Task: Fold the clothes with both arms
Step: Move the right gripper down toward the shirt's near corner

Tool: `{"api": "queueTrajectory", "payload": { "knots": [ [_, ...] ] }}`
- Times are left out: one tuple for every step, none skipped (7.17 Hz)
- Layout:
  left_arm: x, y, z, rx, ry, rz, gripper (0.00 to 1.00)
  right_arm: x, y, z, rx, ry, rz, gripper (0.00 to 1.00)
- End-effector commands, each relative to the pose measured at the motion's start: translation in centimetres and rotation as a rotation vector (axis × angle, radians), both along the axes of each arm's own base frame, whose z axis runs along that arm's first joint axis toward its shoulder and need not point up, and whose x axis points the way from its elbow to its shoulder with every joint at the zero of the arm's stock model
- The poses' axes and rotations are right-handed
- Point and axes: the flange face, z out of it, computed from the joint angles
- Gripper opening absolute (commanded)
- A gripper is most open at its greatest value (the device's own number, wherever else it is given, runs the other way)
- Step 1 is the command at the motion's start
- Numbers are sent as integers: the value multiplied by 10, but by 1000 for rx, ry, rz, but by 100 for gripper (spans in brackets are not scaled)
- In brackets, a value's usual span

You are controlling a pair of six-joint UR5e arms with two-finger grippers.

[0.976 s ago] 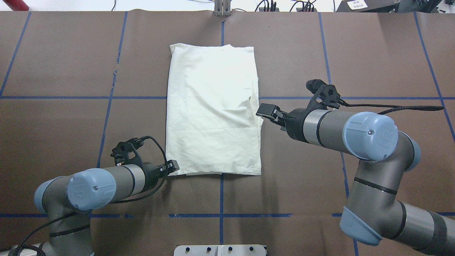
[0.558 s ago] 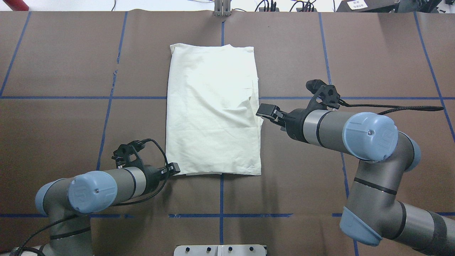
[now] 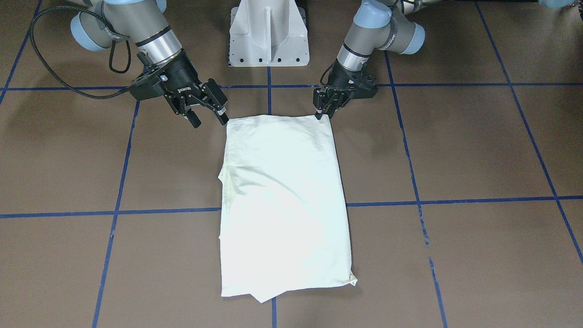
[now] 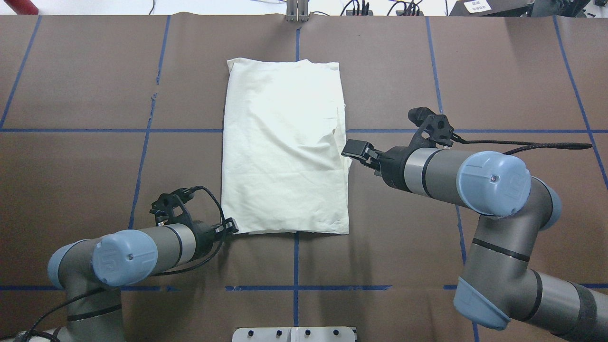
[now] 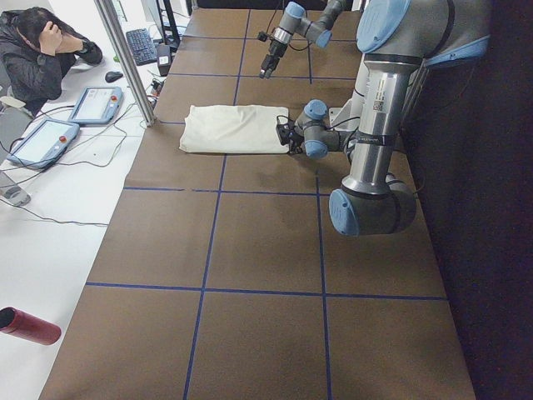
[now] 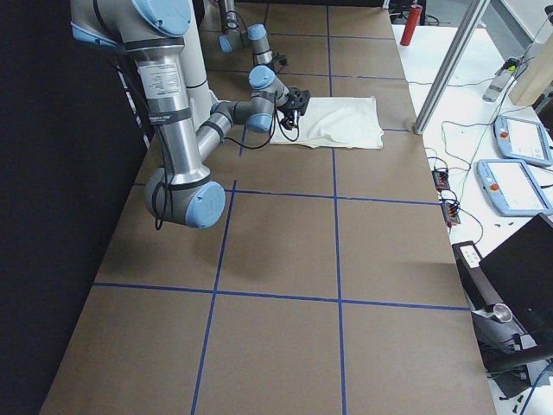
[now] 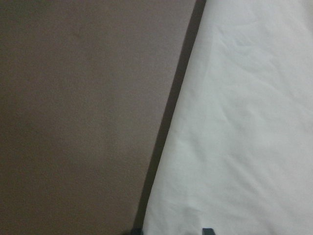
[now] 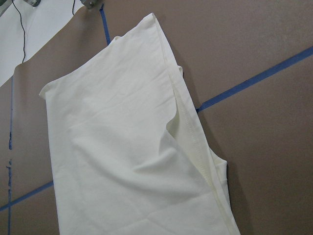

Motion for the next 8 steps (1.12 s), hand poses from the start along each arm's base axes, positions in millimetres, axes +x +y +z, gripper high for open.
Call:
{"api": "queueTrajectory", "payload": {
  "knots": [
    [-2,-3,-1,9,1,-22,0,-1,1,0,0,-1,-3,99],
    [-5,-2,-5,13,7,-23,0,-3,2,0,0,1,-6,99],
    [-4,-2,-8,15,13,-23,0,-9,8,2,-19,12,-19,98],
    [-3,-2,-11,16,18,-22,0,-22,17,0,-119,17,6,93],
    [-3,-2,-13,17,21,-23,0,-39,42,-6,-177,29,38,89],
    [-3,-2,-13,15,21,-24,0,-49,69,-13,-214,42,49,85],
    [-4,-2,-13,16,23,-24,0,-56,88,-21,-302,42,61,80],
    [-4,-2,-13,16,23,-24,0,-75,106,-31,-337,69,62,79]
  ]
}}
